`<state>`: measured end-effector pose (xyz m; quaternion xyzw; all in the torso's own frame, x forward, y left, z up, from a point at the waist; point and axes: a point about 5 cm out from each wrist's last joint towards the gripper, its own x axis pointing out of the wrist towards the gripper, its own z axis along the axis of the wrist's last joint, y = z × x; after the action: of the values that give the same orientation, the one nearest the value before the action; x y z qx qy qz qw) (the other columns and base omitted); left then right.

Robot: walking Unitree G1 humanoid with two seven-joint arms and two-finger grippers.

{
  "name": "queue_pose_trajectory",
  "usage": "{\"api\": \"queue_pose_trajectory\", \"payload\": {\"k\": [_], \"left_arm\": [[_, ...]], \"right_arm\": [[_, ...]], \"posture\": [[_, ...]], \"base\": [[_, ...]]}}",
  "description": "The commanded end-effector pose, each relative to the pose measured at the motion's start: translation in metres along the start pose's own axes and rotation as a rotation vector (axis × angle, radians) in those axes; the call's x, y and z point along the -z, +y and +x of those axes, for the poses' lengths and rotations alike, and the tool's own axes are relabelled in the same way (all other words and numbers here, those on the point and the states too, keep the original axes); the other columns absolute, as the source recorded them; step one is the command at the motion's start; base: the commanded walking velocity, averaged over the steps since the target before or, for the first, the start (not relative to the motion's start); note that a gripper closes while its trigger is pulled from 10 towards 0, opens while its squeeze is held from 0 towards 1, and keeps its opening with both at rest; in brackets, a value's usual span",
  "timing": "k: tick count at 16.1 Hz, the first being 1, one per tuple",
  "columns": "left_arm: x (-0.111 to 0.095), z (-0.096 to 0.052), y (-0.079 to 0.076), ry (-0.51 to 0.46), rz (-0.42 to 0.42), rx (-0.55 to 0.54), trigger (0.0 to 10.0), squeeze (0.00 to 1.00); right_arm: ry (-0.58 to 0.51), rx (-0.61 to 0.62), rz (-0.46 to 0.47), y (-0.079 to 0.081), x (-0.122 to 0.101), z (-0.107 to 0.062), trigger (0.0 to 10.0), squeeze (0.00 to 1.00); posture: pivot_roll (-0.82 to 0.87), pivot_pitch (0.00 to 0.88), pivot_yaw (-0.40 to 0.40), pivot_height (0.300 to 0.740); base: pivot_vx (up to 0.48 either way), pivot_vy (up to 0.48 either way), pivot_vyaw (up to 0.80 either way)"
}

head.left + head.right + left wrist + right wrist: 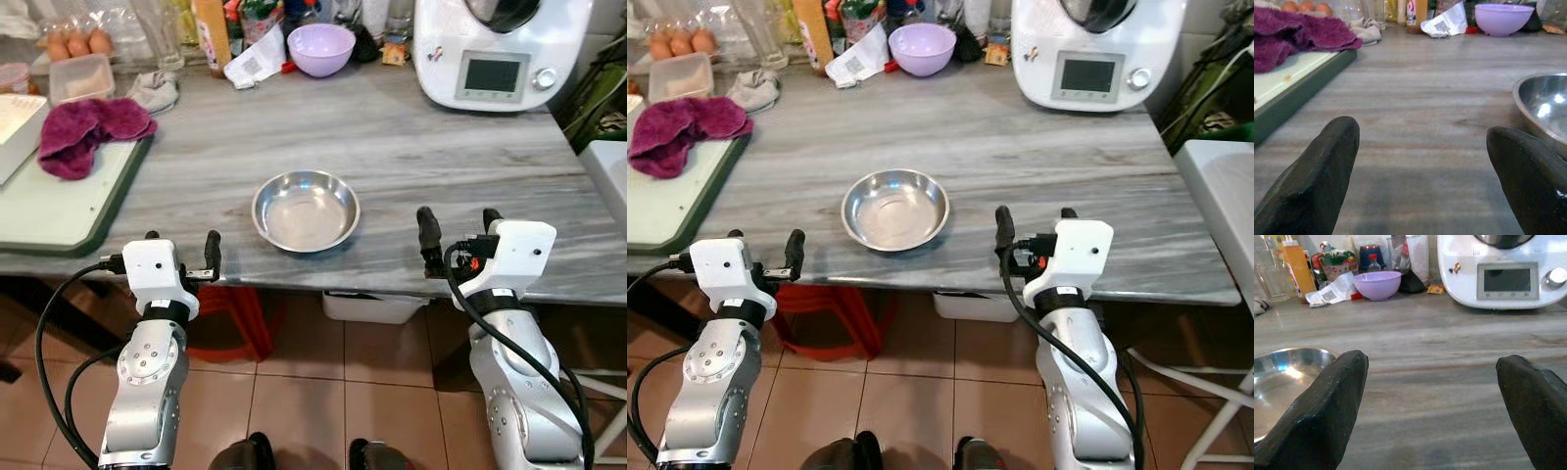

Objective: Setting the table

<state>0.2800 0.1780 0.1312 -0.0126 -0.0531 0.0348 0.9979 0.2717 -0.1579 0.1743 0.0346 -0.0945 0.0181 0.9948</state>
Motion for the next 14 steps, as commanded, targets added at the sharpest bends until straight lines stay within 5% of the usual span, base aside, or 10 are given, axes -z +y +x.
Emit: {"api": "queue_pose_trajectory", "payload": {"k": [1,14], "left_arm": [[0.0037,-0.0027,0.0014,0.024,0.017,-0.006,10.0,0.0],[0.0038,-0.0021,-0.0025,0.042,0.029,0.025,10.0,0.0]], "right_arm": [[0.006,0.025,0.015,-0.0023,0.0028,-0.0019,10.0,0.0],[0.003,0.009,0.01,0.0002,0.0046,0.0013,10.0,0.0]], "posture": [[-0.14,0.162,0.036,0.74],[-0.14,0.177,0.038,0.74]], "base": [[-0.289,0.0,0.0],[-0.284,0.0,0.0]]}}
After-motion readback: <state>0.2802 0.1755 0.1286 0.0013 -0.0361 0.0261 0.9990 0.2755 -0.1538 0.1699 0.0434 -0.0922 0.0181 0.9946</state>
